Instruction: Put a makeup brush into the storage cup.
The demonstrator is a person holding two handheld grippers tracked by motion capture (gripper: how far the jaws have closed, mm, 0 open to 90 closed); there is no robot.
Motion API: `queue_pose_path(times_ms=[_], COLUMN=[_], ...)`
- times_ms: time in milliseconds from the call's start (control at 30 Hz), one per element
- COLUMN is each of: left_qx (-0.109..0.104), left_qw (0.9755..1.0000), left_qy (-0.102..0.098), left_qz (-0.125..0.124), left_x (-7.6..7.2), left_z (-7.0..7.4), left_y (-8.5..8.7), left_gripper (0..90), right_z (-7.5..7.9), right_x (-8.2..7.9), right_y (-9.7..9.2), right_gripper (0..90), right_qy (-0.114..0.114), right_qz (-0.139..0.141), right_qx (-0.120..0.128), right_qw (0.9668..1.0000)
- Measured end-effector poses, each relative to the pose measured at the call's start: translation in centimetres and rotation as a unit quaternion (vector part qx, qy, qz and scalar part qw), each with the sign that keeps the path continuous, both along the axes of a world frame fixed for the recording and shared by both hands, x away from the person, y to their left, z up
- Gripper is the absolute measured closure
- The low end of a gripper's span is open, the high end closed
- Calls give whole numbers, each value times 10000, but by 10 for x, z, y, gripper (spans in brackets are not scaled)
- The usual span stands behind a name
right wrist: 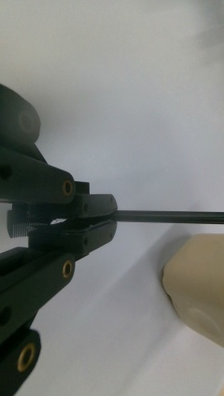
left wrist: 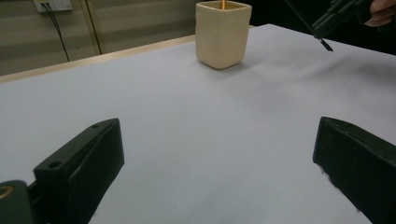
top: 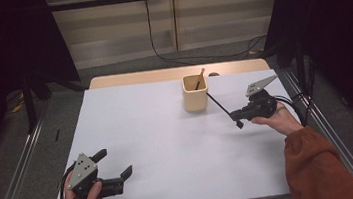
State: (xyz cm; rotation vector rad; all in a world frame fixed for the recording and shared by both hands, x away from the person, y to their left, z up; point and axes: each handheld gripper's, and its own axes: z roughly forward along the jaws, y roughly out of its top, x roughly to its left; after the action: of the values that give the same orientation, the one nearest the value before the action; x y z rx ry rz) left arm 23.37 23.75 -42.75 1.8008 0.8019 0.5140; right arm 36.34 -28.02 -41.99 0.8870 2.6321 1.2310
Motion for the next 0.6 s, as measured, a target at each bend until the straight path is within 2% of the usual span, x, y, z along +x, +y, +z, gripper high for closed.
queue_pose_path(times_ms=[200,333,500,600], left_qx=[7,0,-34,-43], left_qw=[10000,10000,10000,10000], left_qy=[-6,-9,-18,-28], left_qz=[8,25,48,37], left_x=[0,0,0,-1], left_z=[0,0,1,1], left_y=[0,1,1,2], left_gripper=[19,19,19,19], right_z=[-2,-2,-5,-2], right_x=[-6,-10,-14,-16], right_y=[-5,-9,-8,-8], right_gripper=[860,860,860,860], right_qy=[-115,-213,-263,-342], right_qz=[-137,-191,-234,-245], right_qx=[407,694,818,1007], right_qw=[9990,9972,9960,9940])
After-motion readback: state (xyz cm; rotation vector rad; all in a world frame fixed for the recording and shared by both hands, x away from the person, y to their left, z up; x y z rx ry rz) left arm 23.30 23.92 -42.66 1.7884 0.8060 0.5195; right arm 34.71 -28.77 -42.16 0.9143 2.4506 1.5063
